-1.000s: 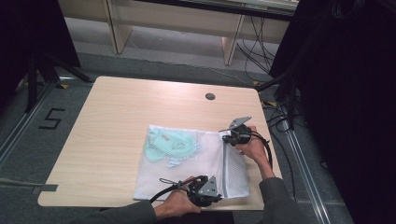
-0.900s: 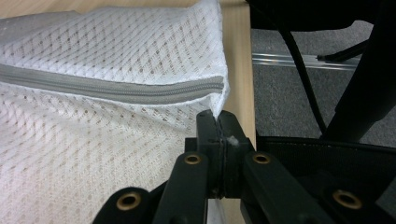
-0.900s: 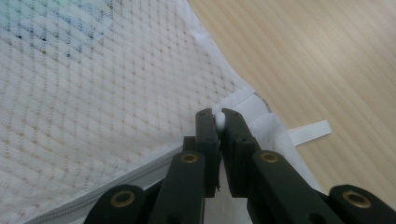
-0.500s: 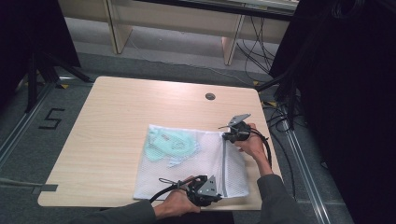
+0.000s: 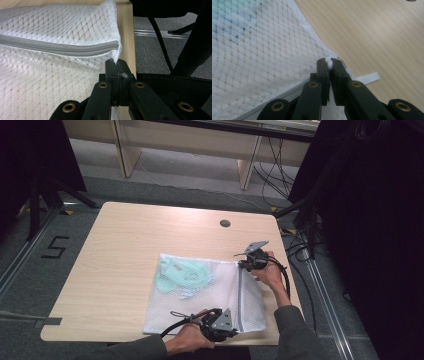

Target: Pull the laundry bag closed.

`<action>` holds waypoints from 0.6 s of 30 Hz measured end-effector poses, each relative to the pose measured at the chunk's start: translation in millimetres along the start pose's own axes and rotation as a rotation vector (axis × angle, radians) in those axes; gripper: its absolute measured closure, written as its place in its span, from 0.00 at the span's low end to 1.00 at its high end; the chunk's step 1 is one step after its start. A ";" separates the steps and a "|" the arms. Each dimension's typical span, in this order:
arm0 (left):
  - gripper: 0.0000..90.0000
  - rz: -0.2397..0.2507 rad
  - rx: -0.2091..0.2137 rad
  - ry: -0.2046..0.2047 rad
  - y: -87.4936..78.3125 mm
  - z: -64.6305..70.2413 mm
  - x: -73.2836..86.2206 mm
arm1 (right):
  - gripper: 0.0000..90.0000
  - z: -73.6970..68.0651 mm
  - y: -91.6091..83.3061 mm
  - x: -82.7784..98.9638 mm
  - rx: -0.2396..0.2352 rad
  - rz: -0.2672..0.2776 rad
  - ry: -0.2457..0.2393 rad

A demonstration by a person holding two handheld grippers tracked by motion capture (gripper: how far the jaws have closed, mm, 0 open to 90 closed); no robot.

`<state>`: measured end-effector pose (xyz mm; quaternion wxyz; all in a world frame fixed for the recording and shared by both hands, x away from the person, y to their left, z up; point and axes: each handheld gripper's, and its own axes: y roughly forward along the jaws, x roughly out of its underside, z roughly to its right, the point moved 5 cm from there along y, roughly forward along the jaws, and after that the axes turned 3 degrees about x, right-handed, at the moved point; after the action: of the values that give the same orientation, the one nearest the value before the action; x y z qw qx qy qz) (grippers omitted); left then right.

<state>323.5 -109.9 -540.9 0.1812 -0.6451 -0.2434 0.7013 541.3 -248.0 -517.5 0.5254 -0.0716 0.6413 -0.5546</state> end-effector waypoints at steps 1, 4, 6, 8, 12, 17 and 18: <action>0.99 -0.001 -0.001 -0.004 -0.2 -0.1 0.1 | 0.96 0.1 0.3 0.1 0.002 0.000 0.002; 0.99 -0.005 0.003 -0.005 0.0 -2.0 0.4 | 0.96 -0.1 0.6 -0.3 0.009 -0.003 0.007; 0.99 -0.014 -0.001 -0.008 1.1 -3.5 1.7 | 0.96 1.6 0.7 -0.8 0.012 0.008 -0.004; 0.99 -0.010 0.000 -0.023 2.1 -4.5 1.7 | 0.96 1.8 0.7 -0.8 0.015 0.009 -0.001; 0.99 -0.004 0.003 -0.039 0.6 -7.7 -0.5 | 0.96 2.2 3.4 -2.2 0.038 0.017 0.001; 0.99 -0.008 -0.001 -0.034 2.1 -7.3 -0.1 | 0.95 3.5 3.1 -2.6 0.028 0.028 -0.017; 0.98 -0.009 0.002 -0.033 2.3 -7.4 -0.1 | 0.95 1.5 2.5 -2.1 0.029 0.007 0.009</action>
<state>331.0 -111.0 -542.5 0.1811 -0.6320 -0.2485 0.7113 544.6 -246.6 -518.0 0.5256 -0.0591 0.6357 -0.5623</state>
